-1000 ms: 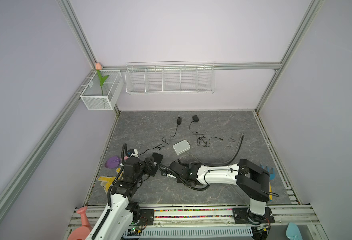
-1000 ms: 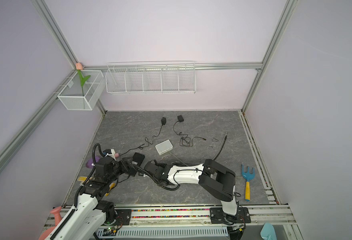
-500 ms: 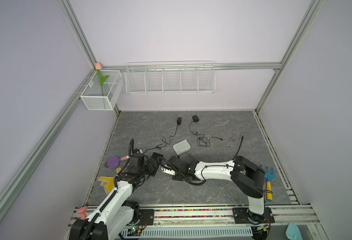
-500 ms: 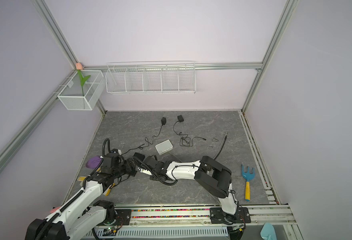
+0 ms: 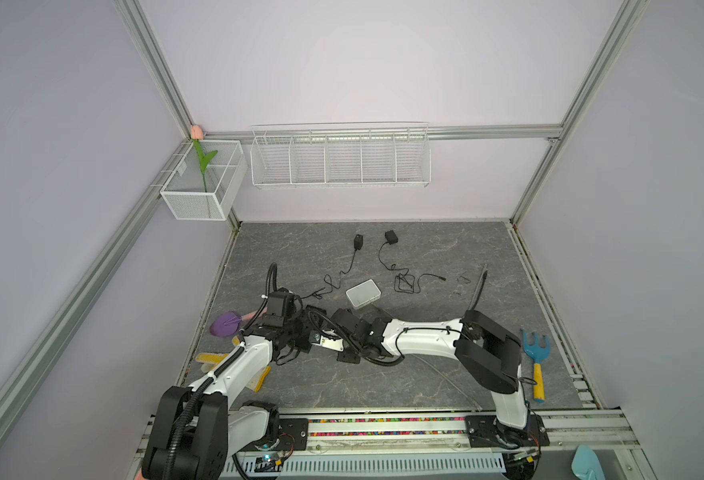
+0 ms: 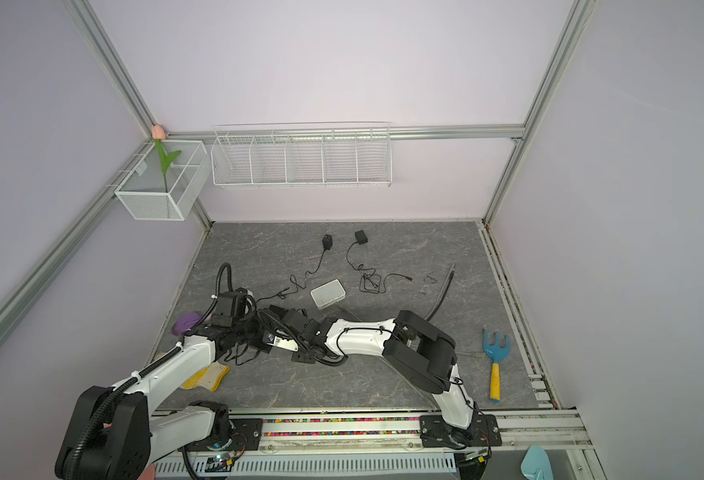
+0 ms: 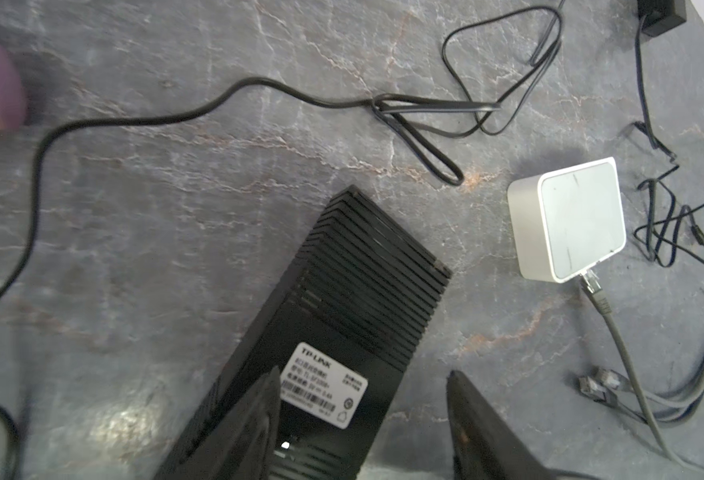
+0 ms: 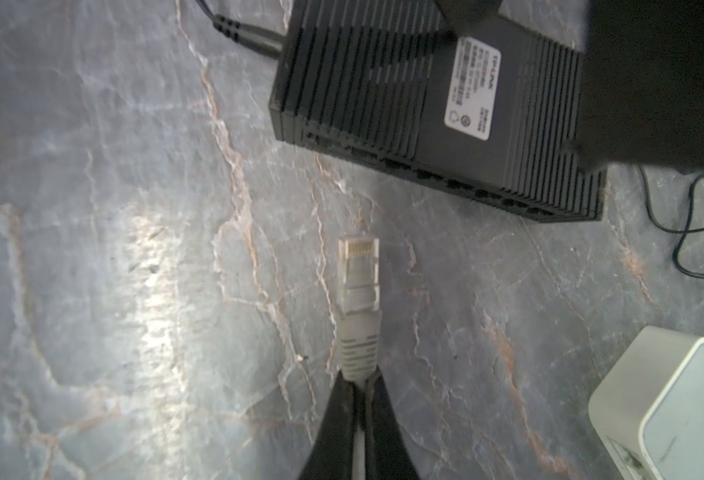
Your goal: Insert the plug into the switch port
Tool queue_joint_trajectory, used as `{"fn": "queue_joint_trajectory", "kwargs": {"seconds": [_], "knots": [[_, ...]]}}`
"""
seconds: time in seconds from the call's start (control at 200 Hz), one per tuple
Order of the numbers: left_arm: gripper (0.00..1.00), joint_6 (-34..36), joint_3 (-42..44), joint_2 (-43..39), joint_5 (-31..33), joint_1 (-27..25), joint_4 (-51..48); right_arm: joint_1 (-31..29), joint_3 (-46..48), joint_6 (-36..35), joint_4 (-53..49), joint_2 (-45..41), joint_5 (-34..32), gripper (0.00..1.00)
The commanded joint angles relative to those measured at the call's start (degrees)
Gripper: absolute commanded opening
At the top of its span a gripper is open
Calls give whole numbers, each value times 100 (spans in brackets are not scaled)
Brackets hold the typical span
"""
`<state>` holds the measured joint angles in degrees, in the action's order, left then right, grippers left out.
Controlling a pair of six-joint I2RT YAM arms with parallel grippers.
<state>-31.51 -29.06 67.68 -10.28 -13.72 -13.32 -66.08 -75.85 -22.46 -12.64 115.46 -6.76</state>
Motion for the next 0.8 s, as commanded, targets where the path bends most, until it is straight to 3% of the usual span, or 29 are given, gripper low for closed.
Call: {"fn": "queue_joint_trajectory", "kwargs": {"seconds": [0.0, 0.145, 0.295, 0.44, 0.795], "knots": [[61, 20, 59, -8, -415, 18, -16, 18, -79, 117, -61, 170, 263, 6], [59, -149, 126, -346, -522, 18, 30, 33, -69, 143, -29, 195, 226, 6], [59, -129, 43, -841, -131, 27, -287, 56, -54, 195, -41, 216, -44, 6], [68, 51, -89, -1090, 418, 86, -734, 78, -107, 317, -36, 260, -143, 6], [69, 148, -354, 98, 383, 343, -803, 123, -212, 385, -308, 203, -611, 6]]}}
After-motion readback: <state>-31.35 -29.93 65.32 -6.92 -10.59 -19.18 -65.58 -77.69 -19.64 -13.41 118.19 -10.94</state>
